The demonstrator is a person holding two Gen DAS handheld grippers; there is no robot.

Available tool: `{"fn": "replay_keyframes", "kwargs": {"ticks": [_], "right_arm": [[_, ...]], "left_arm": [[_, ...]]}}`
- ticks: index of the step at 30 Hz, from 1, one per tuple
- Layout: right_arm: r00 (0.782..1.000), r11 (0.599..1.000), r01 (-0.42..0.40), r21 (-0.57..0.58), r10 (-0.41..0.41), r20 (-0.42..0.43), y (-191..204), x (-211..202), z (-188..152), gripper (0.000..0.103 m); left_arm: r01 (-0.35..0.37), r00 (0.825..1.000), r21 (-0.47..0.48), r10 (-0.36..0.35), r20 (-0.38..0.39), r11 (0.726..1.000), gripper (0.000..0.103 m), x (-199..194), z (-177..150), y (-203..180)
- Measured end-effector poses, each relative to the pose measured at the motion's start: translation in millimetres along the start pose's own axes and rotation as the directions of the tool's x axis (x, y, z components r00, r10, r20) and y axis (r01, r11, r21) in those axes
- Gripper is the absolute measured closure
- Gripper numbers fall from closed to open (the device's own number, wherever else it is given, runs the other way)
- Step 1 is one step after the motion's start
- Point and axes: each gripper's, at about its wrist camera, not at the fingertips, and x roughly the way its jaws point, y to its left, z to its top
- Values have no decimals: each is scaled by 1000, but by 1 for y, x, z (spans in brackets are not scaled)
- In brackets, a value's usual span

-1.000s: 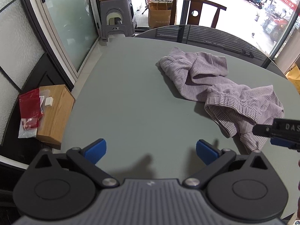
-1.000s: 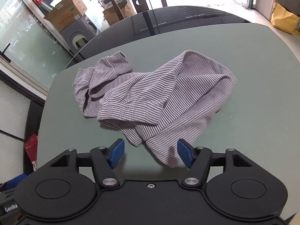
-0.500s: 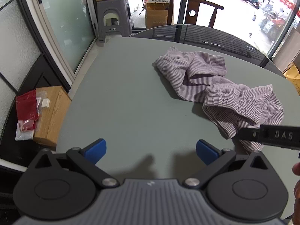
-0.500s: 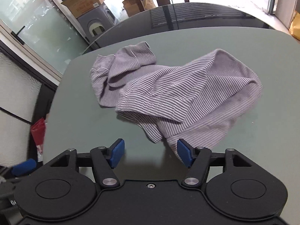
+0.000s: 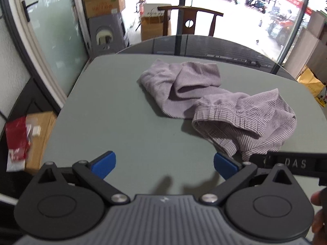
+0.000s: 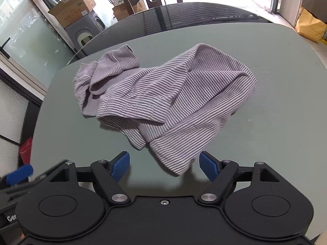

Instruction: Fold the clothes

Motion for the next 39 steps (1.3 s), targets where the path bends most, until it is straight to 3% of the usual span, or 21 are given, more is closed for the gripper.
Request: {"fn": "replay_keyframes", "kwargs": {"ticks": [8, 13, 18, 23, 30, 35, 39], "right_arm": [[997, 997, 74, 7, -74, -1, -18, 7, -13, 27], [995, 995, 100, 24, -100, 8, -28, 7, -17, 27], [994, 994, 106, 39, -106, 5, -33, 4, -19, 27], [994, 993, 106, 43, -107, 18, -36, -1, -16, 27], [992, 992, 121, 47, -122, 27, -41, -4, -13, 27], [991, 989, 128, 69, -131, 29, -48, -1, -11, 27], [991, 991, 124, 54, -126, 35, -44, 0, -8, 27]], "left_arm": [[-1, 999, 54, 3, -37, 999, 0, 58, -15, -8], [42, 998, 75, -45, 42, 996, 0, 63, -21, -11], [76, 986, 117, -92, 140, 990, 0, 68, -29, -14], [84, 956, 128, -117, 270, 988, 0, 68, -47, -11], [83, 954, 131, -117, 275, 988, 0, 68, -46, -15], [73, 960, 142, -108, 259, 987, 0, 90, -26, -5], [75, 958, 137, -109, 265, 988, 0, 81, -34, -10]]}}
